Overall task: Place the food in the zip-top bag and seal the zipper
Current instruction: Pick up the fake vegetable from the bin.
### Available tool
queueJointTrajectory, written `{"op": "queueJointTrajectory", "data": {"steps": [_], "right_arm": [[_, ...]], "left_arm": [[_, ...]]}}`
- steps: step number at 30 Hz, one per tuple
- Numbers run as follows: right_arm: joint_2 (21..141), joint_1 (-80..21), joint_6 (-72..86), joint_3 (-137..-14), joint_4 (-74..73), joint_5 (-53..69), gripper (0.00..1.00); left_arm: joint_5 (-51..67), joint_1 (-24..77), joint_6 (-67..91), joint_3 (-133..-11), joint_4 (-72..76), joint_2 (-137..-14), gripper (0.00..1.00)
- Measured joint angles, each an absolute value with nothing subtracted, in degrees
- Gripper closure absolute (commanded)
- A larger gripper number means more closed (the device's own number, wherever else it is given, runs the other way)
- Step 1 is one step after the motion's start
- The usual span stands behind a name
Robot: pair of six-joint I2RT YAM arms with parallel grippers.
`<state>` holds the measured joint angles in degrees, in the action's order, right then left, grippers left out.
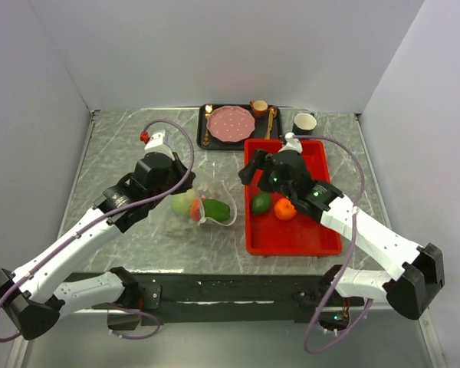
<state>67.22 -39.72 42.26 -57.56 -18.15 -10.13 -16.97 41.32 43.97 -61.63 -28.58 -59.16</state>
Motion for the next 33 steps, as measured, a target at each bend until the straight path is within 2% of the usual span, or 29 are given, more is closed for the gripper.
{"op": "queueJointTrajectory", "data": {"steps": [6,21,29,33], "right_arm": [[71.20,-33.58,41.80,-54.46,-24.43,-10.44,0.00],[84.60,-32.58,41.41,-53.89,-26.61,-8.45,0.01],[86.13,-32.58,41.45,-53.89,-24.25,-7.31,0.16],[86.43,-32.47,41.43,-53.89,-23.07,-6.92,0.17]], "left_arm": [[-14.48,41.32,44.69,-61.04,-26.76,-61.76,0.99],[-13.30,41.32,44.88,-60.62,-26.15,-63.31,0.99],[-13.30,41.32,44.84,-60.62,-25.98,-63.86,0.99],[-13.32,41.32,44.80,-60.62,-25.98,-64.18,0.99]]}}
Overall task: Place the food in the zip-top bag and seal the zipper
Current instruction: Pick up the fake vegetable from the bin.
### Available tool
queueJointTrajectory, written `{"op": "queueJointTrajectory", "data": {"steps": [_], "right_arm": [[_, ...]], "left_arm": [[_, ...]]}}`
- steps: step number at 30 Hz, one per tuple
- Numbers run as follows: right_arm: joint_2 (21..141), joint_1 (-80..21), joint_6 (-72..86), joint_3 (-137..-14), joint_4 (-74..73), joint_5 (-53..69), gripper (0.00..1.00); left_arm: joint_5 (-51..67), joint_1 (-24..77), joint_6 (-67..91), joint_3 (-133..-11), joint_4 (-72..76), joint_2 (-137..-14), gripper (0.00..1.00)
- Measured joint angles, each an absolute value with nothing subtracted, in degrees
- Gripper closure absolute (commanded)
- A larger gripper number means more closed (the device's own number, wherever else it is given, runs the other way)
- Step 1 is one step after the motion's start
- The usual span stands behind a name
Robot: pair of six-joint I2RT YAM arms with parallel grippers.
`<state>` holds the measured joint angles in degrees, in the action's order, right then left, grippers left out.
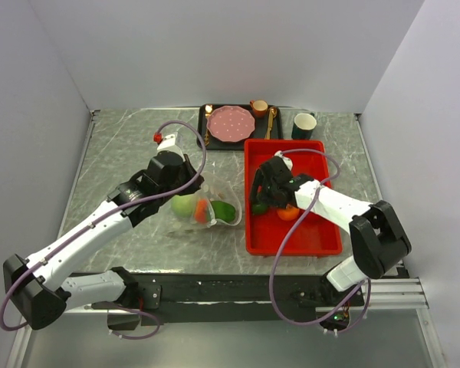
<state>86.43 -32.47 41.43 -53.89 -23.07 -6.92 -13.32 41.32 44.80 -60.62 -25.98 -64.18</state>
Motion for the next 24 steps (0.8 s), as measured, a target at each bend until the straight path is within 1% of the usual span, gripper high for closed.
{"op": "queueJointTrajectory", "data": {"steps": [6,9,10,12,13,16,18,19,21,22,24], "right_arm": [[87.72,-32.14,41.69,-53.84,-22.72,-6.66,0.16],[87.72,-31.92,41.93,-53.47,-22.13,-6.52,0.17],[87.74,-31.81,41.95,-53.19,-21.74,-6.35,0.21],[87.81,-31.55,41.95,-52.86,-21.56,-6.13,0.24],[87.85,-31.44,42.02,-52.73,-21.37,-5.98,0.28],[87.88,-30.74,42.13,-51.88,-19.99,-5.13,0.34],[87.83,-30.33,41.95,-51.29,-18.72,-4.62,0.35],[87.81,-30.17,41.80,-51.00,-18.06,-4.27,0.41],[87.66,-30.00,41.39,-50.48,-16.82,-3.62,0.46],[87.59,-29.93,41.21,-50.17,-16.32,-3.38,0.52],[87.57,-29.85,40.95,-50.11,-15.75,-2.85,0.54]], "left_arm": [[-13.30,41.32,44.82,-60.62,-25.93,-64.47,0.99],[-13.23,41.32,44.73,-60.62,-25.87,-64.77,0.99],[-13.19,41.32,44.69,-60.64,-25.89,-64.97,0.99],[-13.19,41.32,44.69,-60.64,-25.87,-65.34,0.99],[-13.17,41.32,44.66,-60.64,-25.85,-65.49,0.99],[-13.04,41.32,44.69,-60.64,-25.58,-65.54,0.99],[-12.91,41.32,44.69,-60.66,-25.19,-65.67,0.99],[-12.93,41.32,44.69,-60.66,-25.06,-65.87,0.99],[-12.93,41.32,44.66,-60.66,-24.88,-66.26,0.99],[-12.91,41.32,44.66,-60.66,-24.86,-66.41,0.99],[-12.88,41.32,44.66,-60.66,-24.84,-66.52,0.99]]}}
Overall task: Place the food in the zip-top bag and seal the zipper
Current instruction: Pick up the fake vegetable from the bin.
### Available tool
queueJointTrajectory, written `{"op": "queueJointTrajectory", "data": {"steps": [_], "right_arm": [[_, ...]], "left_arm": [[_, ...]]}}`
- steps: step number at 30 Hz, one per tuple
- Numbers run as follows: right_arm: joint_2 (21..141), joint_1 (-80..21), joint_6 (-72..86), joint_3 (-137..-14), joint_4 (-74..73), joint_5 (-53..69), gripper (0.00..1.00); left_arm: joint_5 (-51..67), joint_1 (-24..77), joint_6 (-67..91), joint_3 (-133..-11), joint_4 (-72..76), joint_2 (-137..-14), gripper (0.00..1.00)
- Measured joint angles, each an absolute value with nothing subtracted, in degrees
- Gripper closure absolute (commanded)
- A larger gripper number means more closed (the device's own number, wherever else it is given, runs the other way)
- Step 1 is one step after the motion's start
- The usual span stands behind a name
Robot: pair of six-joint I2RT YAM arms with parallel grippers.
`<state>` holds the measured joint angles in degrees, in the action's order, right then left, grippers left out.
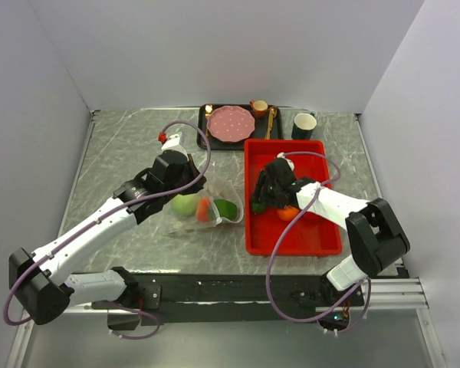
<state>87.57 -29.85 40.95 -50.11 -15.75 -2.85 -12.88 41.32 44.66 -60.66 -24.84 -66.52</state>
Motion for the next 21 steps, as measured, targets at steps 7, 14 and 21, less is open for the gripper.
{"op": "queueJointTrajectory", "data": {"steps": [7,14,21], "right_arm": [[86.13,-29.71,40.80,-48.99,-15.57,-1.83,0.54],[77.19,-29.71,40.82,-47.44,-17.89,-1.93,0.53],[68.31,-29.74,40.77,-47.55,-18.46,-1.04,0.50]], "left_arm": [[-12.86,41.32,44.69,-60.71,-24.75,-66.48,0.99],[-12.23,41.32,44.66,-60.71,-24.69,-66.48,0.99],[-11.57,41.32,44.69,-60.71,-24.58,-66.57,0.99]]}}
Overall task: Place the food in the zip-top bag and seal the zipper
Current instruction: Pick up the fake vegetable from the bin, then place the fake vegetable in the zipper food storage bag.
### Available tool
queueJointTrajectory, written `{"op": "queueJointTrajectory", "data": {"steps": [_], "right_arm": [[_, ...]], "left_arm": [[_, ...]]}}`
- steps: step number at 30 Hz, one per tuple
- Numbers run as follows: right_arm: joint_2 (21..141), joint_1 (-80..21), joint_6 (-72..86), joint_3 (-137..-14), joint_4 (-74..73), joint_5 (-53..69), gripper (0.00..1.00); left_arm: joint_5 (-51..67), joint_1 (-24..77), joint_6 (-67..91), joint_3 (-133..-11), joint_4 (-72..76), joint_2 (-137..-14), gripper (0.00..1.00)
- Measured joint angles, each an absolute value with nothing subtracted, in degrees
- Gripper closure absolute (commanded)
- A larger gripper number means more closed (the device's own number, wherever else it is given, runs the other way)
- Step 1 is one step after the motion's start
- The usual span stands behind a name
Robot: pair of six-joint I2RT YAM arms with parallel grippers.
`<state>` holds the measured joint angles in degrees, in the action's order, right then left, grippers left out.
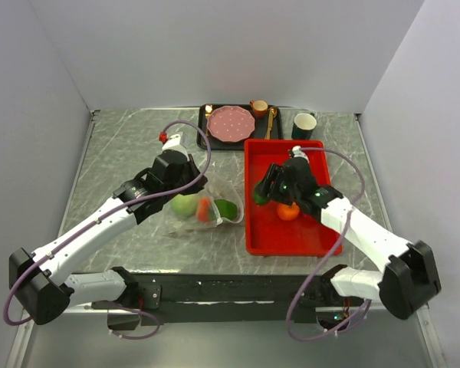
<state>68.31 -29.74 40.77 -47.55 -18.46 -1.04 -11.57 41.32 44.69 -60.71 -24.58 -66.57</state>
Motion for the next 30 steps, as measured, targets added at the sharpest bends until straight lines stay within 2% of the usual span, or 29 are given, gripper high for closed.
{"op": "queueJointTrajectory", "data": {"steps": [5,10,17,30], "right_arm": [[60.99,-29.98,40.84,-46.41,-15.09,3.05,0.50],[59.75,-32.49,40.82,-46.39,-12.21,6.31,0.50],[65.89,-38.50,40.88,-46.41,-9.30,10.09,0.50],[77.60,-41.89,40.32,-51.94,-4.58,17.17,0.49]], "left_arm": [[-10.79,41.32,44.71,-60.71,-24.18,-66.59,0.99],[-10.22,41.32,44.71,-60.71,-24.12,-66.78,0.99],[-9.41,41.32,44.71,-60.71,-23.38,-67.11,0.99],[-5.69,41.25,45.58,-60.71,-22.74,-67.13,0.99]]}}
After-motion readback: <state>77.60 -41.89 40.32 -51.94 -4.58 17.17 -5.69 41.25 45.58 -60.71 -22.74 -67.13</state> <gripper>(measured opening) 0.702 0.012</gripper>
